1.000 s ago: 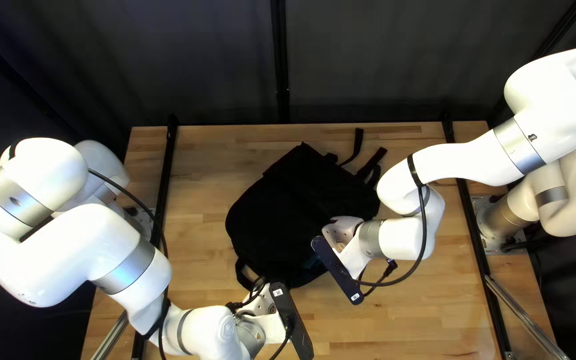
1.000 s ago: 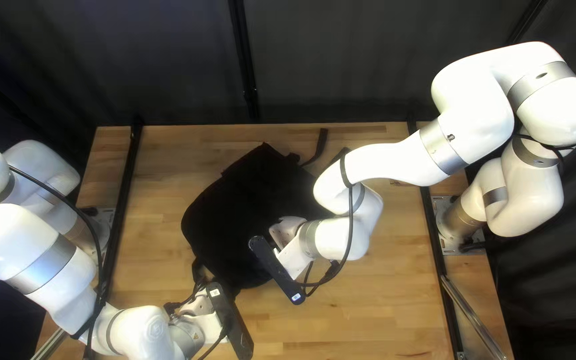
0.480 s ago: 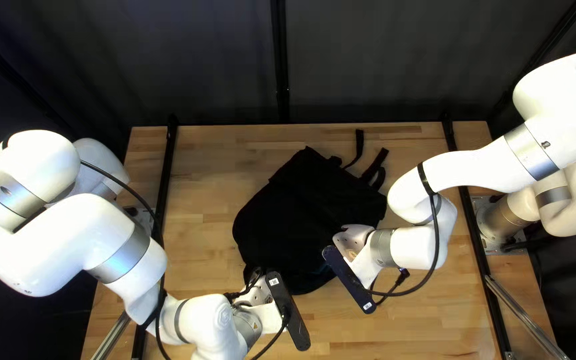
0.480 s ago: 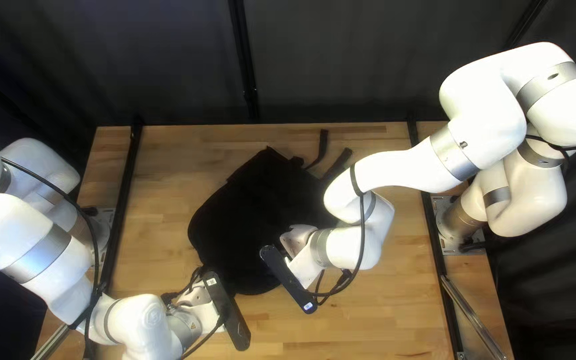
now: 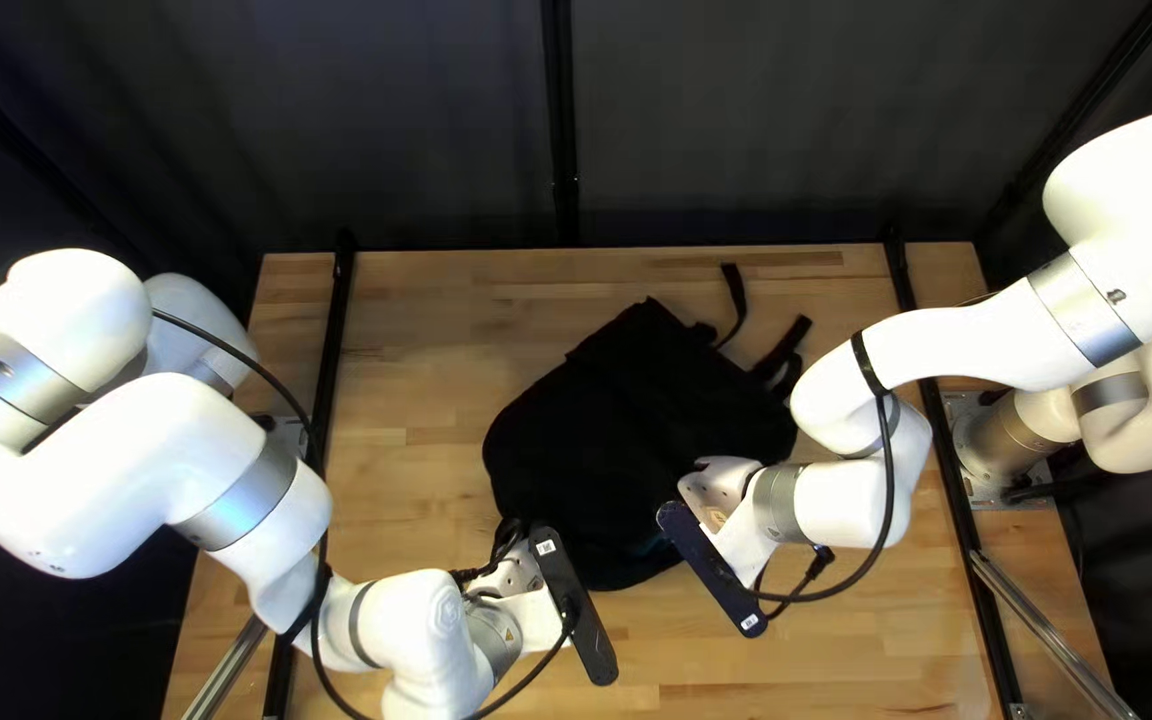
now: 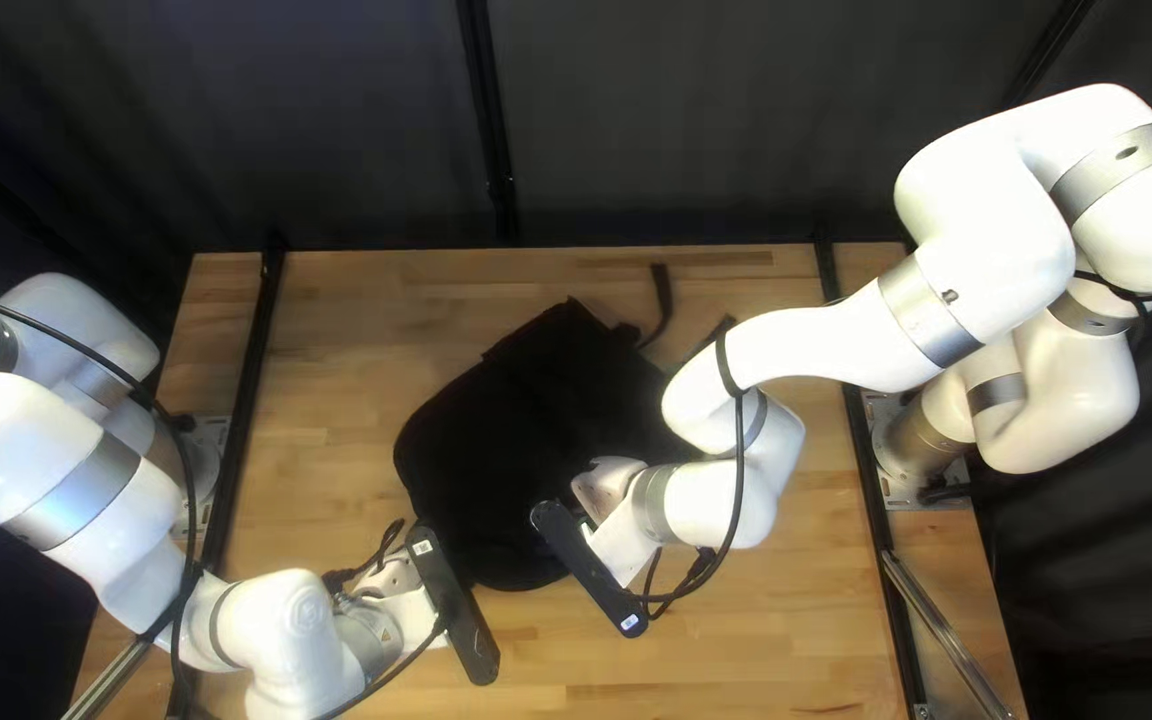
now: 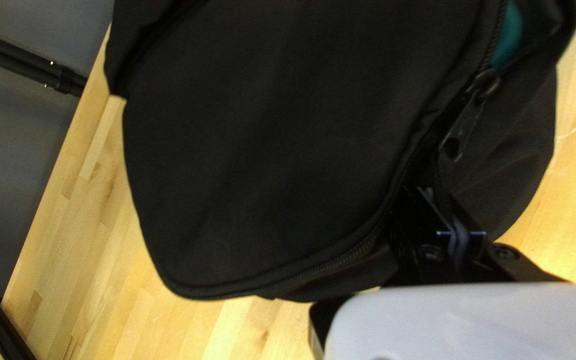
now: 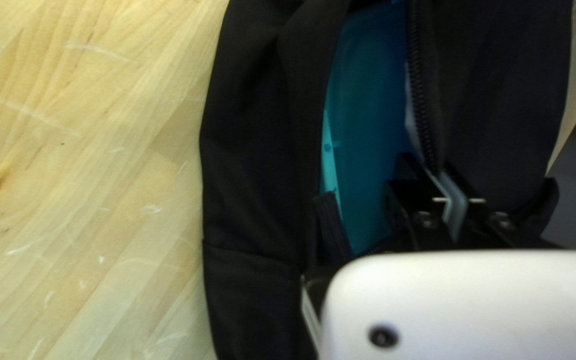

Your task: Remove a lunch box from a kids backpack

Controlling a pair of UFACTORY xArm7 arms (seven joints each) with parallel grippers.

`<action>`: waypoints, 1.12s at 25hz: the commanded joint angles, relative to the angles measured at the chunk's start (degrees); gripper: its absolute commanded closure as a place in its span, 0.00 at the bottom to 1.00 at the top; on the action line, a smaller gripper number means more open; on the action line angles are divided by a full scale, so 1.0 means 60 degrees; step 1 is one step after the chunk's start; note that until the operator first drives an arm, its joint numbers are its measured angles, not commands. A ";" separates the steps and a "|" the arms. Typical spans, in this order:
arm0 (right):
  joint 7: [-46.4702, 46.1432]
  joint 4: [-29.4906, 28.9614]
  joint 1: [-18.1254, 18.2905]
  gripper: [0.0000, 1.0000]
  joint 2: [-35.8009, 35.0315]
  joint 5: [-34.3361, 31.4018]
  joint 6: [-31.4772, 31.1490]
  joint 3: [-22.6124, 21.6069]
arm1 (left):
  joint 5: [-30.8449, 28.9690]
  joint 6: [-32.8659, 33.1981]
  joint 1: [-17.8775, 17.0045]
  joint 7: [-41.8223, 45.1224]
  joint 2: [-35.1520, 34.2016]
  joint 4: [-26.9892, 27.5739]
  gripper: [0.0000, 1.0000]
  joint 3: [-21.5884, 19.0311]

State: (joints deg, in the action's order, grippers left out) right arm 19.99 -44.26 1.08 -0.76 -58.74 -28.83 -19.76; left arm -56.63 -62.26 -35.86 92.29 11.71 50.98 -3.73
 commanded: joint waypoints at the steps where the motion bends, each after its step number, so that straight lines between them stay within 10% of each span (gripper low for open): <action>1: -0.0169 -0.0006 -0.0028 1.00 0.0000 0.0181 -0.0055 -0.0031 | 0.0131 -0.0117 -0.0017 -0.0110 -0.0410 -0.0323 1.00 -0.0036; 28: -0.0520 -0.0063 -0.0281 1.00 -0.0128 0.0597 -0.0362 -0.0294 | 0.0581 -0.0031 0.0160 -0.0169 -0.1800 -0.2089 1.00 0.0083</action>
State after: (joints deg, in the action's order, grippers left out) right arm 16.92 -44.58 -0.52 -1.43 -55.21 -30.93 -21.44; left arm -53.44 -62.36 -34.98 91.37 1.66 39.35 -3.30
